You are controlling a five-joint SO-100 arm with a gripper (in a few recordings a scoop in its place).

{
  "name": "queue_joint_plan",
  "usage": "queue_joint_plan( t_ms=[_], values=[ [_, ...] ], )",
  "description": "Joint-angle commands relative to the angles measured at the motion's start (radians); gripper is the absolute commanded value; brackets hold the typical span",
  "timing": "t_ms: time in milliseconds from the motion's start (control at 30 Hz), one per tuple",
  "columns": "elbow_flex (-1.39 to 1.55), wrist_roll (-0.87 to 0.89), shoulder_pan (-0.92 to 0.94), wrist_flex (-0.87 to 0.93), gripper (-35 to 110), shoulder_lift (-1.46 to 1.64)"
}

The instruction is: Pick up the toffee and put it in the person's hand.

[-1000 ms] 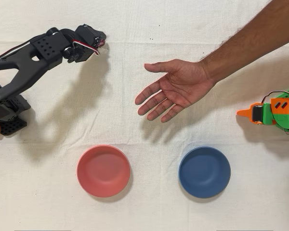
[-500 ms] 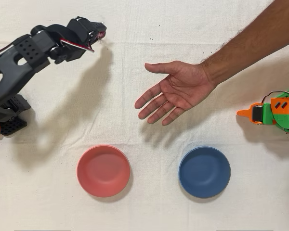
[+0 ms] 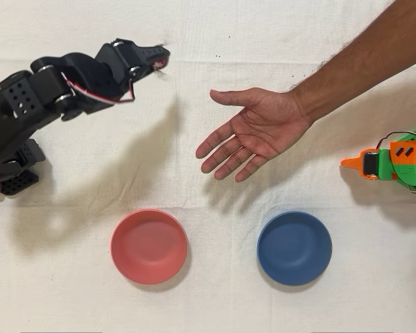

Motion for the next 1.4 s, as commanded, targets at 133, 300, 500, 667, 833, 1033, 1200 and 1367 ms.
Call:
queue_joint_plan(
  t_ms=[133, 300, 500, 667, 833, 1033, 1200, 1367],
  values=[
    [-0.201, -0.051, 0.075, 0.018, 9, 0.077],
    [-0.258, -0.074, 0.114, 0.008, 8, 0.054],
    [-0.287, -0.110, 0.150, -0.026, 8, 0.028],
    [-0.296, -0.144, 0.164, -0.067, 8, -0.005],
    [-0.304, -0.170, 0.189, -0.123, 8, -0.046],
    [-0.296, -0.213, 0.230, -0.178, 7, -0.087],
    [-0.287, -0.245, 0.265, -0.210, 6, -0.117],
    [-0.256, -0.267, 0.295, -0.242, 7, -0.143]
  ],
)
